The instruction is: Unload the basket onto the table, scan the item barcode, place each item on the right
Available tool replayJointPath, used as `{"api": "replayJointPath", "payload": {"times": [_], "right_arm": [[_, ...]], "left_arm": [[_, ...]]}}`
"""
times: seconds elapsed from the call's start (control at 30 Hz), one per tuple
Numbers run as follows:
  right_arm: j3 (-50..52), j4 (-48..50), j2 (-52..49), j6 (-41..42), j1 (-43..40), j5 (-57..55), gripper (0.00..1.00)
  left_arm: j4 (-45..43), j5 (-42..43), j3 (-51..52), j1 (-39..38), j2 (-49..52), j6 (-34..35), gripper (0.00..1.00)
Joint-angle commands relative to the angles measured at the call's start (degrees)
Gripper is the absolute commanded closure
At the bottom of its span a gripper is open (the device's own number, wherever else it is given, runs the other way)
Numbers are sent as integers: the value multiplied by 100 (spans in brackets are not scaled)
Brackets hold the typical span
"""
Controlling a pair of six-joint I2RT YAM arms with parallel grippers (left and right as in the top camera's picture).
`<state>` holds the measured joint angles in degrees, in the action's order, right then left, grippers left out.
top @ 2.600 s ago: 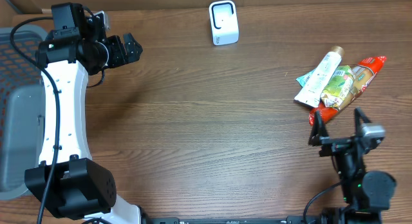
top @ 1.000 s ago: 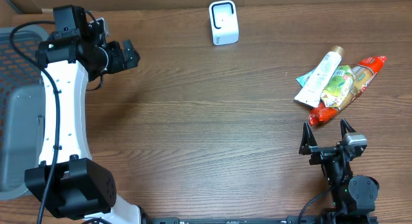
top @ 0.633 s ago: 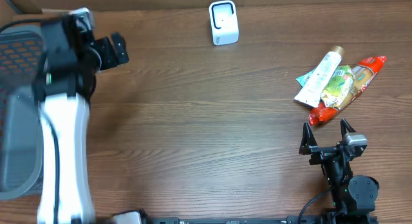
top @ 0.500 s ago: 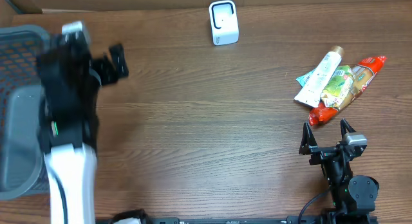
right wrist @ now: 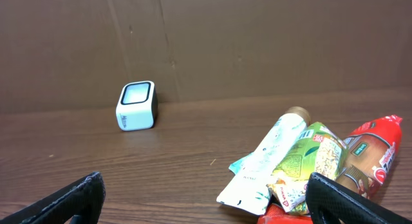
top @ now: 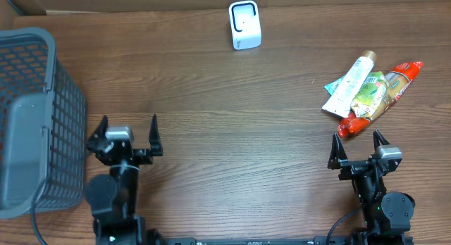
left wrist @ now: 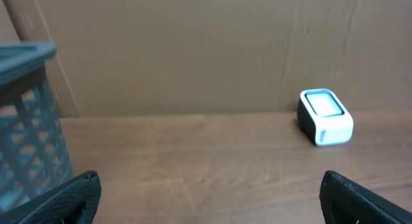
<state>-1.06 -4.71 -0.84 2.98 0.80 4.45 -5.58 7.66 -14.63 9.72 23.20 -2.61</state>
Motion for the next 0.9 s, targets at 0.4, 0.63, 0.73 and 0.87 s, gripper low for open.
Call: {"api": "replayJointPath", "payload": {"times": [0.4, 0.63, 0.73, 0.87], "right_arm": [[61, 24, 66, -2, 26, -35, 0], [61, 24, 66, -2, 26, -35, 0], [61, 24, 66, -4, 26, -35, 0], [61, 24, 66, -2, 26, -35, 0]], "left_arm": [[-33, -201, 1403, -299, -1659, -470, 0], [911, -476, 1436, -498, -2293, -472, 0], [990, -472, 1436, -516, -2304, -466, 1], [988, -474, 1436, -511, -2299, -468, 0]]}}
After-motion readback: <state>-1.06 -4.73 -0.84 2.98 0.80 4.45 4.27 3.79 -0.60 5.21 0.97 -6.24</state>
